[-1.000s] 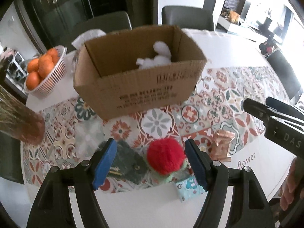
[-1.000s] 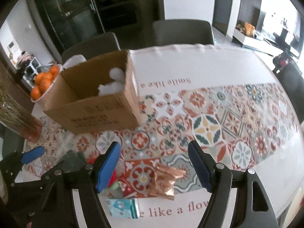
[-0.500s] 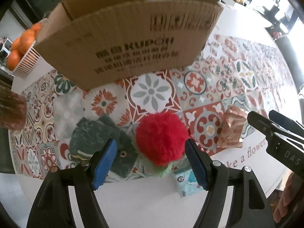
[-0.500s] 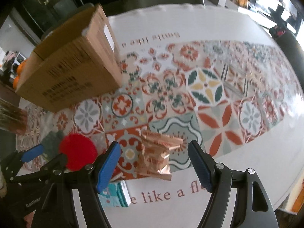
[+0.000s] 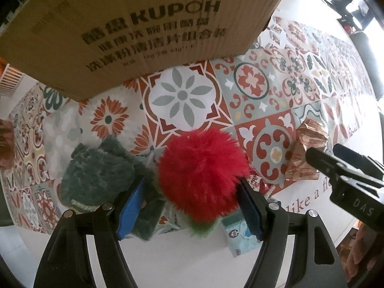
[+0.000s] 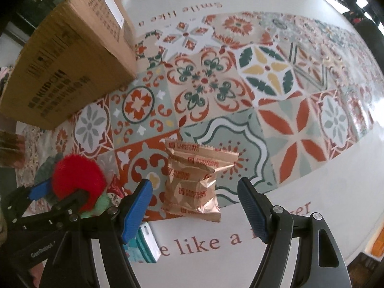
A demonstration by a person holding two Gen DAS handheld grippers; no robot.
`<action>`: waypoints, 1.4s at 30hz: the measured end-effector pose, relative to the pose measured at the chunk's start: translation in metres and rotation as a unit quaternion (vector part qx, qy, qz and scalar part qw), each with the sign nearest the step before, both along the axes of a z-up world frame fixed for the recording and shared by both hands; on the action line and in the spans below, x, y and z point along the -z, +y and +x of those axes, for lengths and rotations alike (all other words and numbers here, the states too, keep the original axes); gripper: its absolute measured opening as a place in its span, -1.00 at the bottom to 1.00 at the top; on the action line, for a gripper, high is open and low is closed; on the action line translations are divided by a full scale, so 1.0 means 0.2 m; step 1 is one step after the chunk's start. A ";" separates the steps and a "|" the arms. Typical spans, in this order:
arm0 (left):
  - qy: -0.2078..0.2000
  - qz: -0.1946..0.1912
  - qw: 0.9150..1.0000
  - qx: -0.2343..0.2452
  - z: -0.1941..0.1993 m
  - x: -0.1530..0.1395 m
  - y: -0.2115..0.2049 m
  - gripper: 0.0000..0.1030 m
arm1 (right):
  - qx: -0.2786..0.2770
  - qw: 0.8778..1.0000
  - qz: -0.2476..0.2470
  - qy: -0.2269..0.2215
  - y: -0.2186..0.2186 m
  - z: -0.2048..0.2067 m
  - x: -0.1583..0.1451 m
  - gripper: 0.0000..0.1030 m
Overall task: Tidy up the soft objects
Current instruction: 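Grasp the red pompom flower with left gripper while right grasps the Fortune Biscuits packet, then lift and carry the pompom and biscuit packet over the cardboard box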
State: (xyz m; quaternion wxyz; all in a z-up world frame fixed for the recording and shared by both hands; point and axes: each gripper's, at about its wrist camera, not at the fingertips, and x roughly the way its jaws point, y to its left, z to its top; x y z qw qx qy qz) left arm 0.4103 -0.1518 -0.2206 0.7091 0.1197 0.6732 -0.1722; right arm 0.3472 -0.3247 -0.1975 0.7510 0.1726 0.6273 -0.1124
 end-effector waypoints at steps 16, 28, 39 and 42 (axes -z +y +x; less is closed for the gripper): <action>0.029 -0.037 0.999 -0.022 0.04 0.14 0.00 0.14 | 0.003 1.000 0.001 0.013 0.04 0.03 0.15 0.21; 0.017 -0.050 0.998 -0.032 0.02 0.15 -0.10 -0.20 | 0.010 1.000 0.022 -0.011 0.03 0.01 0.21 -0.12; -0.024 -0.067 0.996 -0.044 -0.10 0.03 0.00 -0.22 | 0.003 0.998 0.027 -0.054 0.05 -0.05 0.08 -0.12; -0.036 -0.080 0.995 -0.052 -0.10 -0.04 0.04 -0.22 | -0.004 0.997 0.026 -0.069 0.07 -0.07 0.03 -0.12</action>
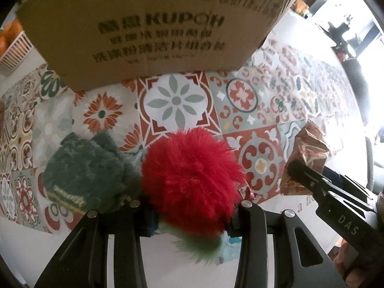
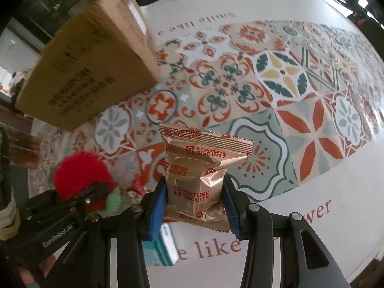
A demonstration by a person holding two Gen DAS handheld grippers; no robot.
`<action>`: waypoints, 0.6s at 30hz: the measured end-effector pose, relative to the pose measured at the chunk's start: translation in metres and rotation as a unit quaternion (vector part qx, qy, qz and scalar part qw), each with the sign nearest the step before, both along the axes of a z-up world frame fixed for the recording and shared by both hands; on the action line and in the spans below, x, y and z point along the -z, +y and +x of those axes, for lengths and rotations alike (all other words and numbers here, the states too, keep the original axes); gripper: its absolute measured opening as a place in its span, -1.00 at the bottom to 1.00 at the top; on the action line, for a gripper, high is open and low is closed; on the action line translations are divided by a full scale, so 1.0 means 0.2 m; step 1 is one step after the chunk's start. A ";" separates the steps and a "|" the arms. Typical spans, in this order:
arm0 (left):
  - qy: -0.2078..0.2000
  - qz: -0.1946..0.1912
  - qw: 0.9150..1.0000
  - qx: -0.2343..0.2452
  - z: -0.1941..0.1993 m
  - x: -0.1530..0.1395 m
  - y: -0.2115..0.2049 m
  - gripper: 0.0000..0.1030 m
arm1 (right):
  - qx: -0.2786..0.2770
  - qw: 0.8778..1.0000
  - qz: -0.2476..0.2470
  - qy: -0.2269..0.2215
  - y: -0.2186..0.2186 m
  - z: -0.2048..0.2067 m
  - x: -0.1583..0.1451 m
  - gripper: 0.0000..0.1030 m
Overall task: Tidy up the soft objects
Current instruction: 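Lift and carry the pompom and biscuit packet over the cardboard box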
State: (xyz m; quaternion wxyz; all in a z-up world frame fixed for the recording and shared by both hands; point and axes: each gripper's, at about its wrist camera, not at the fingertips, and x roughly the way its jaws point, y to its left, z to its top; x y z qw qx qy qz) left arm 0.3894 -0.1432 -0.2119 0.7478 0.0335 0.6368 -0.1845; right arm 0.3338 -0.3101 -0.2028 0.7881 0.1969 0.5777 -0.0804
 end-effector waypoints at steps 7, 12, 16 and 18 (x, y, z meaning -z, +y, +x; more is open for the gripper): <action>-0.037 -0.018 0.999 -0.015 -0.02 -0.19 0.08 -0.22 | -0.016 0.999 -0.008 -0.035 0.04 -0.06 -0.16 -0.12; -0.060 -0.034 0.997 -0.024 -0.03 -0.30 0.15 -0.22 | -0.028 0.998 -0.006 -0.061 0.10 -0.04 -0.27 -0.12; -0.079 -0.040 0.996 -0.029 -0.04 -0.36 0.16 -0.22 | -0.038 0.996 -0.012 -0.081 0.14 -0.04 -0.34 -0.12; -0.092 -0.042 0.994 -0.032 -0.05 -0.40 0.18 -0.22 | -0.044 0.995 -0.013 -0.092 0.16 -0.04 -0.38 -0.12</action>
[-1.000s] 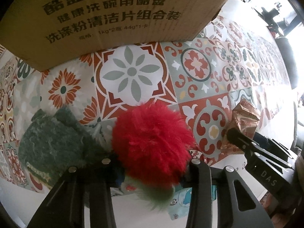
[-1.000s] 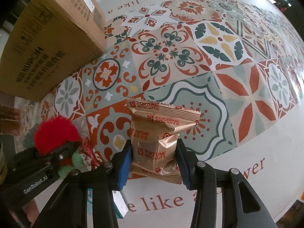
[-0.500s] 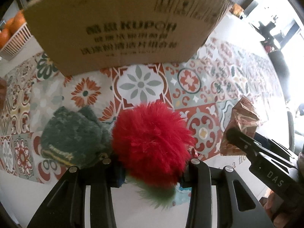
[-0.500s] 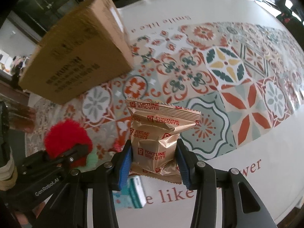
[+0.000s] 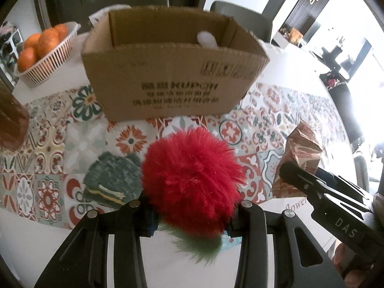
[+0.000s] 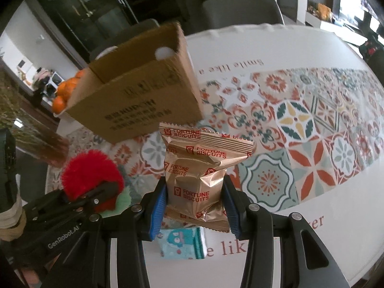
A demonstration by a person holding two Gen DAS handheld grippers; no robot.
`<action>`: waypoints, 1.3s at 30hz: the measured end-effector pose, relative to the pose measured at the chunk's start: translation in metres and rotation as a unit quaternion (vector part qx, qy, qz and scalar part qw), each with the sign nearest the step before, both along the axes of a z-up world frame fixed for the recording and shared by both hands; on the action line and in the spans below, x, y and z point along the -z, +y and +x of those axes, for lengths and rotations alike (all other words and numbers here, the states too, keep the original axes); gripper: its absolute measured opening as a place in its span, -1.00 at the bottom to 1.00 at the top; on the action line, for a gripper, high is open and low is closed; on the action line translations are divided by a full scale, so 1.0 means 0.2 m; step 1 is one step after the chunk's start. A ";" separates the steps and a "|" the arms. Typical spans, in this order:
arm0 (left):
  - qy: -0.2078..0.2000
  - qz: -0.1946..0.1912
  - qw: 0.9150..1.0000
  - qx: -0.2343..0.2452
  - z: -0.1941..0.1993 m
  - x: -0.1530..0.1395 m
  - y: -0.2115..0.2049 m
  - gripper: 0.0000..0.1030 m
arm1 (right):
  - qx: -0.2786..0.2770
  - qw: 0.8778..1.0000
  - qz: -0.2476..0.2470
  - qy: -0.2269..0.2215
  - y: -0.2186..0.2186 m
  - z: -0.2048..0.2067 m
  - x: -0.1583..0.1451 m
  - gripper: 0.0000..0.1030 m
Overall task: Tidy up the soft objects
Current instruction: 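Lift and carry the pompom and biscuit packet over the cardboard box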
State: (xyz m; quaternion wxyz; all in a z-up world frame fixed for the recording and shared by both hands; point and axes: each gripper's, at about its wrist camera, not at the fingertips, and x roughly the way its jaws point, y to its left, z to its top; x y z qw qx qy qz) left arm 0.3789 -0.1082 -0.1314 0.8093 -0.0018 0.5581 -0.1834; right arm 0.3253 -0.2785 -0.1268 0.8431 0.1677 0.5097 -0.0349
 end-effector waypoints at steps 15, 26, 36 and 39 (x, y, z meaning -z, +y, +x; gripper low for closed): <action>-0.074 -0.014 0.997 -0.023 -0.03 -0.27 0.11 -0.22 | -0.035 0.997 -0.010 -0.071 0.11 0.01 -0.25 -0.12; -0.115 -0.018 0.993 -0.028 -0.01 -0.41 0.16 -0.22 | -0.055 0.992 -0.021 -0.112 0.16 0.04 -0.40 -0.12; -0.153 -0.016 0.988 -0.035 0.05 -0.56 0.19 -0.22 | -0.073 0.986 -0.037 -0.146 0.20 0.12 -0.54 -0.12; -0.161 -0.018 0.986 -0.037 0.08 -0.60 0.19 -0.22 | -0.078 0.984 -0.042 -0.157 0.21 0.15 -0.58 -0.12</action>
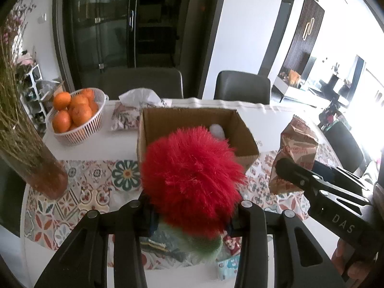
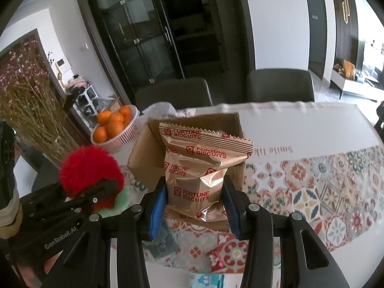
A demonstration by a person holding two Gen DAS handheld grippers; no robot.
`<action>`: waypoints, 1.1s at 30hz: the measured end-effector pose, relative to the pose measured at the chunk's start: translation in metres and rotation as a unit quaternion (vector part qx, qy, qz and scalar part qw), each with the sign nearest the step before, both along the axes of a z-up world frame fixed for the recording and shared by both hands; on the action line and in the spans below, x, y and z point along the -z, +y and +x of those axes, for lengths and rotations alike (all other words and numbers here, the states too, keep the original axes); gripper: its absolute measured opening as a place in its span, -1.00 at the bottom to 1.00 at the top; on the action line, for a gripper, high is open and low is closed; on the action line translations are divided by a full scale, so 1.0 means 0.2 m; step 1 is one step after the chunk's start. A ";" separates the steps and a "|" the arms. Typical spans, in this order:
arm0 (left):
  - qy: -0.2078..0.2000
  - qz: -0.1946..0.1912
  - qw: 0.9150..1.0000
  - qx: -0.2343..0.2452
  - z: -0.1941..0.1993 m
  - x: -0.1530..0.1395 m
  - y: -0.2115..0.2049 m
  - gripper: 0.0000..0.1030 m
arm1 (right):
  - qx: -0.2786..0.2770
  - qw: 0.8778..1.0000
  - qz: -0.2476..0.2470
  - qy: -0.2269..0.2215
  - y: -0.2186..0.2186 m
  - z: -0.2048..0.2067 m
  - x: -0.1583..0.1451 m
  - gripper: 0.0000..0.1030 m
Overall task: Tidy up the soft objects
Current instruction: 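Lift and carry the pompom and biscuit packet over the cardboard box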
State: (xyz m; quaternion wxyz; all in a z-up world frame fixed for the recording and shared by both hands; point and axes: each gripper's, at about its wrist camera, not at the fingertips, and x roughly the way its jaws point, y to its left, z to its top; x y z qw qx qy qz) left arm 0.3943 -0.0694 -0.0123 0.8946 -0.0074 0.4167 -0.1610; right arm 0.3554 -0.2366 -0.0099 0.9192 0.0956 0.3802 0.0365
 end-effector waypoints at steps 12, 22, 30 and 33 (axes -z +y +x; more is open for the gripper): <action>-0.023 -0.009 1.000 -0.007 0.13 -0.11 0.01 -0.22 | -0.014 0.999 -0.012 -0.032 0.02 0.12 -0.14 -0.12; -0.025 -0.006 1.000 0.001 0.30 -0.12 -0.02 -0.22 | -0.020 0.999 -0.034 -0.034 0.02 0.29 -0.18 -0.12; -0.028 0.014 0.999 0.010 0.45 -0.11 -0.05 -0.22 | -0.030 0.999 -0.037 -0.010 0.00 0.44 -0.15 -0.12; -0.023 0.025 0.999 0.010 0.50 -0.08 -0.06 -0.22 | -0.032 0.999 -0.038 0.004 -0.01 0.50 -0.12 -0.12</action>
